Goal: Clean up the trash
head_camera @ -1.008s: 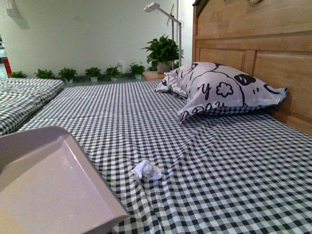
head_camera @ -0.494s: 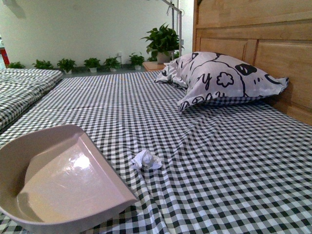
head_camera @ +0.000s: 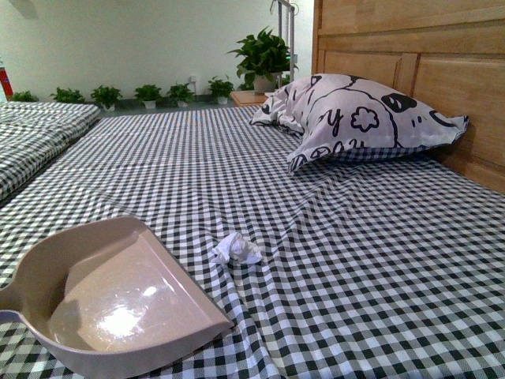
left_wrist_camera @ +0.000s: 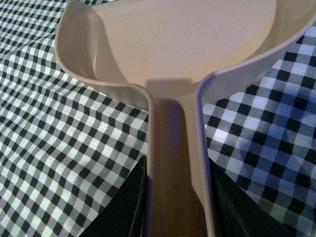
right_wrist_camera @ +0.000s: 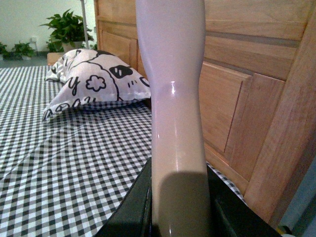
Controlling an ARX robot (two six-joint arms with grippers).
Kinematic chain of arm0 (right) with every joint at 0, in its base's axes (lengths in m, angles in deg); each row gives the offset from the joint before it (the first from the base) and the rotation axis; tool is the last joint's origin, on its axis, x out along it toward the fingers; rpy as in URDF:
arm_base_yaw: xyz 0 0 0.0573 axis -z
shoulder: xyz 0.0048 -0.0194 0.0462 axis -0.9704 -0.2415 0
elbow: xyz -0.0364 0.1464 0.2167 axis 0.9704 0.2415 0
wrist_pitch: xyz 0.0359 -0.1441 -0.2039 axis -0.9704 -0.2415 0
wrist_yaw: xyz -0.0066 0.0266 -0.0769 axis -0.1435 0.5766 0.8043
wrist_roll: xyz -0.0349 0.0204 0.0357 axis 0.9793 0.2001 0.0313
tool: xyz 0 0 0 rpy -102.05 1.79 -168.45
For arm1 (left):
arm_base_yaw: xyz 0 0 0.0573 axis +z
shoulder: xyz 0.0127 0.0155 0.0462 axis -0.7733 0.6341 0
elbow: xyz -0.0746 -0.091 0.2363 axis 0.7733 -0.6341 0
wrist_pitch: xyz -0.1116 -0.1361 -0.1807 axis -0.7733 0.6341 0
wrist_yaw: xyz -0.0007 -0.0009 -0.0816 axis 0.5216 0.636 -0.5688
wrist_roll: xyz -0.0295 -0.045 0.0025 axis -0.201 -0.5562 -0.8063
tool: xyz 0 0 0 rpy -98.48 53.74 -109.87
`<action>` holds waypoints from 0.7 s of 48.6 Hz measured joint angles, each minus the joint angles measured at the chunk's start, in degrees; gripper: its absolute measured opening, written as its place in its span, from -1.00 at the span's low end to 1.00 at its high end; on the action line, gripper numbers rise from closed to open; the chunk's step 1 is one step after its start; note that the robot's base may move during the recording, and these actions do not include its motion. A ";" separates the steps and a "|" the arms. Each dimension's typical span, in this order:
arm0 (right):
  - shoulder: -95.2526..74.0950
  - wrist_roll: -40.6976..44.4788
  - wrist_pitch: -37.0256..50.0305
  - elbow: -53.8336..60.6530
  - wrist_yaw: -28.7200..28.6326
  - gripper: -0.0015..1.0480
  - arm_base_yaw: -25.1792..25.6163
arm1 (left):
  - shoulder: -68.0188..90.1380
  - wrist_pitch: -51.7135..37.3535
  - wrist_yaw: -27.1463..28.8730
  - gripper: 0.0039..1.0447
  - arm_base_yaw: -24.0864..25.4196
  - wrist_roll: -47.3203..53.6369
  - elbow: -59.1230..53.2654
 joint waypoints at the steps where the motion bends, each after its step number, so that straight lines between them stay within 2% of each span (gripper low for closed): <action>1: 0.00 0.00 0.00 0.00 -0.02 -0.61 0.00 | 0.22 -0.09 0.11 -0.46 -0.04 0.00 0.09; 34: 0.00 0.00 0.00 0.00 -0.02 -0.61 0.00 | 2.08 -3.23 1.42 -0.46 -3.87 -3.69 1.57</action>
